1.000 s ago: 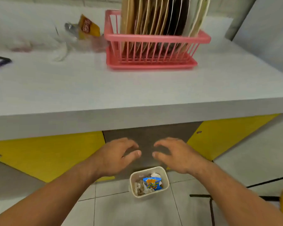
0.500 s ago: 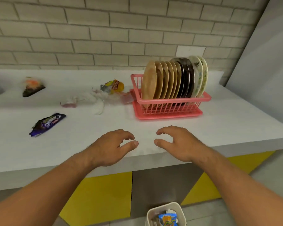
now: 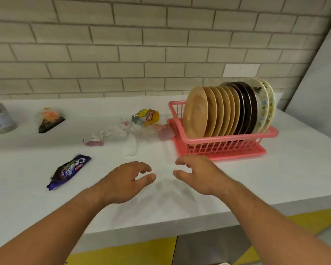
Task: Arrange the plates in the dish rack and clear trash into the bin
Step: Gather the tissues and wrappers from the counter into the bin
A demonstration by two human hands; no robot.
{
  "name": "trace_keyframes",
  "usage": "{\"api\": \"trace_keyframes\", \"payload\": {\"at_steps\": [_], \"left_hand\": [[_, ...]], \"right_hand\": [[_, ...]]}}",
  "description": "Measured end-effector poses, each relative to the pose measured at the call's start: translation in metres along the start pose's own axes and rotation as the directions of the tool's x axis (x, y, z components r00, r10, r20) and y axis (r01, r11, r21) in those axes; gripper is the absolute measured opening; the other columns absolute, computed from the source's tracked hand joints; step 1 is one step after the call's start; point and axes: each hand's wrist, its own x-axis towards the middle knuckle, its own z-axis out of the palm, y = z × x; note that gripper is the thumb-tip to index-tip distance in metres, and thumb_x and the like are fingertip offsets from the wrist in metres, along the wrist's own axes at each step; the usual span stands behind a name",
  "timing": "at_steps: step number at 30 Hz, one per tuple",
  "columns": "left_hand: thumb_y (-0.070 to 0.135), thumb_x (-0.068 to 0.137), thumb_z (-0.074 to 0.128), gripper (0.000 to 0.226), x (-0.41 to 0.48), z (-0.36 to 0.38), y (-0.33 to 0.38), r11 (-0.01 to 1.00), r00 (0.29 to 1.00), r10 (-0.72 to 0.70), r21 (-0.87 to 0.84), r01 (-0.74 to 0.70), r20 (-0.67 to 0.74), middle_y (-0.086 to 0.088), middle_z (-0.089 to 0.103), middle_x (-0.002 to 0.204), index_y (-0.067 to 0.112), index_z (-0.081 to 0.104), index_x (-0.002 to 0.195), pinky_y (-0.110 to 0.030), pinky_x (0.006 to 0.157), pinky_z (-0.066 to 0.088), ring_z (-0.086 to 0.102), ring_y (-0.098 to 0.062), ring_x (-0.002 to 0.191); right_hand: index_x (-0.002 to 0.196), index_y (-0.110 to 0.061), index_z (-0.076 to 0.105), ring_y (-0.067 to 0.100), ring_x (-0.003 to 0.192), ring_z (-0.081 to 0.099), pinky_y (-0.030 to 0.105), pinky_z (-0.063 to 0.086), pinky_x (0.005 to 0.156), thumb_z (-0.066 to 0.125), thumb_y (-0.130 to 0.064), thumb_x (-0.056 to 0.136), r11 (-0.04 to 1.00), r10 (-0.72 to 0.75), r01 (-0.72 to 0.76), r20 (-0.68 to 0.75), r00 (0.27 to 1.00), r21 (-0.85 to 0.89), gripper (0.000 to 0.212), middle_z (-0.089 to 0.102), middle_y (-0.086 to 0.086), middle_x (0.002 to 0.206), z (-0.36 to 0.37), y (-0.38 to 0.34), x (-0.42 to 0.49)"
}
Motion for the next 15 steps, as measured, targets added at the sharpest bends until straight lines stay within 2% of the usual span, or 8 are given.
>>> {"api": "trace_keyframes", "payload": {"at_steps": [5, 9, 13, 15], "left_hand": [[0.074, 0.080, 0.038, 0.057, 0.022, -0.018, -0.043, 0.993, 0.993, -0.112, -0.027, 0.111, -0.044, 0.021, 0.055, 0.120, 0.040, 0.053, 0.123, -0.027, 0.091, 0.047, 0.054, -0.003, 0.104], [0.070, 0.082, 0.043, 0.053, 0.040, -0.025, -0.065, 0.992, 0.992, -0.118, -0.044, 0.116, -0.054, 0.019, 0.056, 0.118, 0.038, 0.055, 0.122, -0.026, 0.090, 0.047, 0.055, -0.004, 0.104], [0.070, 0.082, 0.043, 0.051, 0.054, -0.030, -0.090, 0.995, 0.995, -0.100, -0.002, 0.100, 0.000, 0.021, 0.055, 0.119, 0.040, 0.053, 0.121, -0.030, 0.091, 0.048, 0.057, -0.003, 0.100], [0.068, 0.084, 0.043, 0.049, 0.057, -0.035, -0.102, 0.996, 0.996, -0.085, 0.034, 0.085, -0.002, 0.021, 0.054, 0.122, 0.038, 0.053, 0.122, -0.028, 0.092, 0.046, 0.055, -0.002, 0.103]], "right_hand": [[0.130, -0.030, 0.055, 0.010, 0.116, 0.052, 0.031, 0.045, 0.097, 0.057, -0.049, 0.091, 0.998, -0.056, 0.057, 0.050, 0.997, -0.014, 0.043, 0.056, -0.010, 0.132, 0.013, -0.015, 0.058], [0.130, -0.030, 0.055, 0.010, 0.115, 0.052, 0.031, 0.046, 0.096, 0.056, -0.050, 0.091, 0.999, -0.051, 0.052, 0.066, 0.997, -0.017, 0.044, 0.056, -0.010, 0.130, 0.026, -0.022, 0.085], [0.131, -0.030, 0.054, 0.011, 0.117, 0.051, 0.030, 0.045, 0.097, 0.057, -0.048, 0.091, 1.000, -0.001, 0.003, 0.093, 0.996, -0.017, 0.044, 0.055, -0.010, 0.132, 0.041, -0.030, 0.102], [0.131, -0.030, 0.055, 0.010, 0.117, 0.051, 0.029, 0.044, 0.096, 0.058, -0.048, 0.091, 1.000, 0.016, -0.014, 0.084, 0.996, -0.017, 0.044, 0.055, -0.010, 0.132, 0.046, -0.035, 0.107]]}}
